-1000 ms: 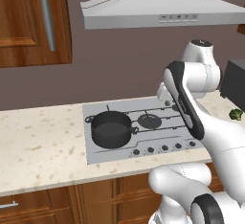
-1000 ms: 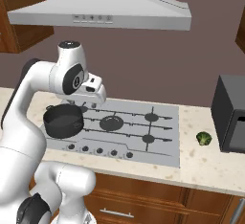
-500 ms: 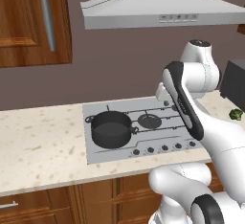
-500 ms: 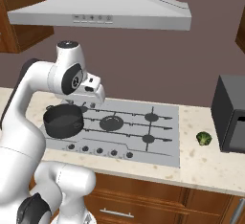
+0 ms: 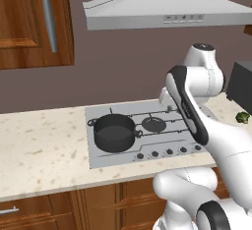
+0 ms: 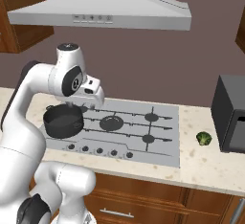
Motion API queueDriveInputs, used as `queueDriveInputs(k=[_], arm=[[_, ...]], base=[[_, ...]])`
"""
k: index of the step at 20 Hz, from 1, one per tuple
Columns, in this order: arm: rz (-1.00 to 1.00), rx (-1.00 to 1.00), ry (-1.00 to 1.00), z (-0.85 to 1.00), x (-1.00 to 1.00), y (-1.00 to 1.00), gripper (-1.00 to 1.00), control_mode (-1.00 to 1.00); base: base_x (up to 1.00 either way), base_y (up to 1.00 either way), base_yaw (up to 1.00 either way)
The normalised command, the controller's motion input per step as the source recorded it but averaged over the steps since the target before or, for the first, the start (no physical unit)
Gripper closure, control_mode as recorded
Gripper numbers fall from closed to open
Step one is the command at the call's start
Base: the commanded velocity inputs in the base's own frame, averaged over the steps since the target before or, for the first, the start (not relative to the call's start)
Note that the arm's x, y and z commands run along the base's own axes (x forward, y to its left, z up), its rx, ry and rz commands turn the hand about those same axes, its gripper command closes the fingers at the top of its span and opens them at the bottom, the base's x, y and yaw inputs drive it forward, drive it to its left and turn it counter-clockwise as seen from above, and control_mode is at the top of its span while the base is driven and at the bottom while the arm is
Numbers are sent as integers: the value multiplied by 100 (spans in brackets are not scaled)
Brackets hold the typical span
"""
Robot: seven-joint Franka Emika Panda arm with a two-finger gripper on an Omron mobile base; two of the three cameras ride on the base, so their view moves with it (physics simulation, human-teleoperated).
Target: Turn on the burner for the pot on the stove. Wait thirty seconds for the pot to heat up. Then add the broccoli to the pot.
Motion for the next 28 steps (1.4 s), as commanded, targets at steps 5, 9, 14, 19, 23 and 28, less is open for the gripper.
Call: queueDriveInputs(k=[5, 9, 14, 19, 23, 28], arm=[[0, 0, 0, -20, -1, 1, -100, -100], [0, 0, 0, -28, -2, 2, -100, -100], [0, 0, 0, -39, 0, 18, -100, -100], [0, 0, 0, -48, 0, 26, -100, -100], [0, 0, 0, -50, 0, 28, -100, -100], [0, 0, -2, -50, 0, 29, -100, -100]], base=[[0, 0, 0], [0, 0, 0], [0, 0, 0], [0, 0, 0], [0, 0, 0], [0, 0, 0]])
